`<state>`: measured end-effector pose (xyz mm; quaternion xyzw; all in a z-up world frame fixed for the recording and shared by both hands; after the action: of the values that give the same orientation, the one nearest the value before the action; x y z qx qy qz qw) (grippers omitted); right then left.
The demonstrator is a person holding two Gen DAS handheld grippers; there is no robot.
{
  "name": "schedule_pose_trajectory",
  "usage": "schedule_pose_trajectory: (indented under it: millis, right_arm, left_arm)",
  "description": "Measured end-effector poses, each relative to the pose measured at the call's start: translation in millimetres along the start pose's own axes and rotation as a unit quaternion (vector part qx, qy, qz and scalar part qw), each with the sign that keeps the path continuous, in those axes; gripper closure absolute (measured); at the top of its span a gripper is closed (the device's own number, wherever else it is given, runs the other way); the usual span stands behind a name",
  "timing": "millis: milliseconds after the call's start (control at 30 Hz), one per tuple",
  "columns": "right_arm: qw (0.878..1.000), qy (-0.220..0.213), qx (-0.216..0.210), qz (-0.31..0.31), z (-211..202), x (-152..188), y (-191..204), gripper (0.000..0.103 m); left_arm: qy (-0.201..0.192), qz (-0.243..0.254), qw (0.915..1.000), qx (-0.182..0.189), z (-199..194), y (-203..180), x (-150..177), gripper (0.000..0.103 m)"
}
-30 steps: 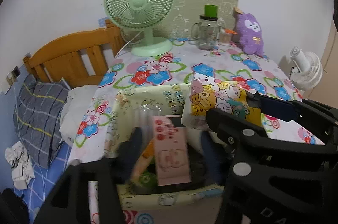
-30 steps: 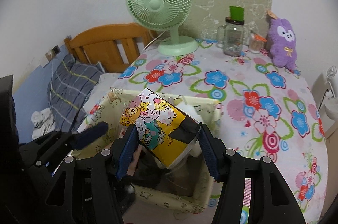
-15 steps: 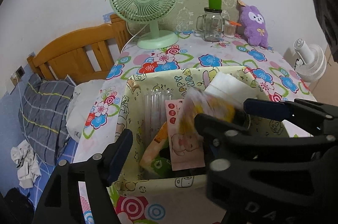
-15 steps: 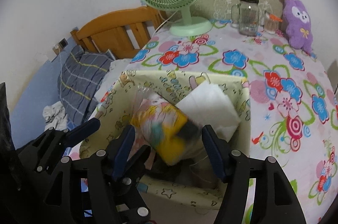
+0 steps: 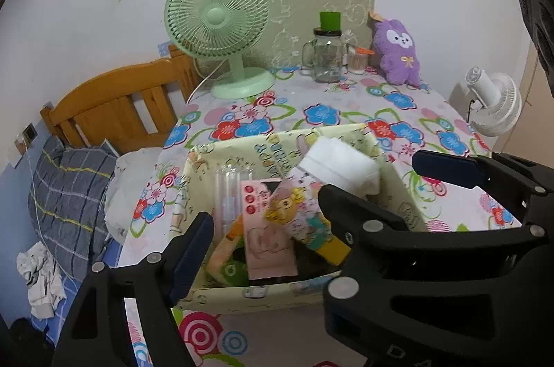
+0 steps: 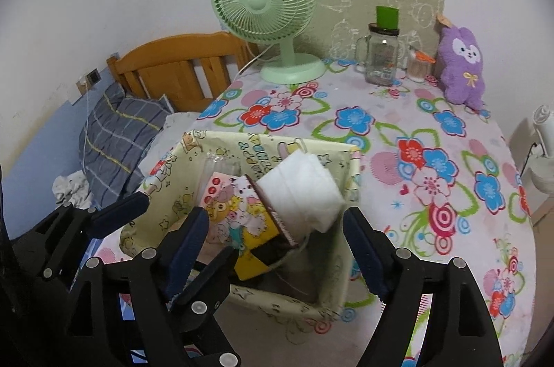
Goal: Organize soft objects
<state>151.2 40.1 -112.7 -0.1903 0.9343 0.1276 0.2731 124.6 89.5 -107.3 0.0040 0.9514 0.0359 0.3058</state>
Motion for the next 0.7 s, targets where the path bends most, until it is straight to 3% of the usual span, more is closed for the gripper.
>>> schedule_pose_trajectory:
  millis: [567, 700]
  right_arm:
    - [0.997, -0.05, 0.044, 0.041, -59.0, 14.9, -49.4, 0.021]
    - [0.995, -0.065, 0.055, 0.056, -76.1, 19.2, -62.7, 0.015]
  left_arm:
    - [-0.036, 0.011, 0.999, 0.022, -30.4, -46.9, -15.1, 0.011]
    - [-0.048, 0.012, 0.9984, 0.027, -39.6, -56.5, -19.1, 0.009]
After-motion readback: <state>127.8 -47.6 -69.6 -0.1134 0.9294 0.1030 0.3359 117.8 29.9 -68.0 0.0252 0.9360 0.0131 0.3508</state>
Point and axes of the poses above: each gripper's, at about its wrist camera, not at the fingertips, and z roughly the way its jaws point, y to its left, x to its underside, the point moved 6 cm from there along z, roughly the way its jaws point, and after that the axes turned 10 degrees about y, right-handed, at the moved point
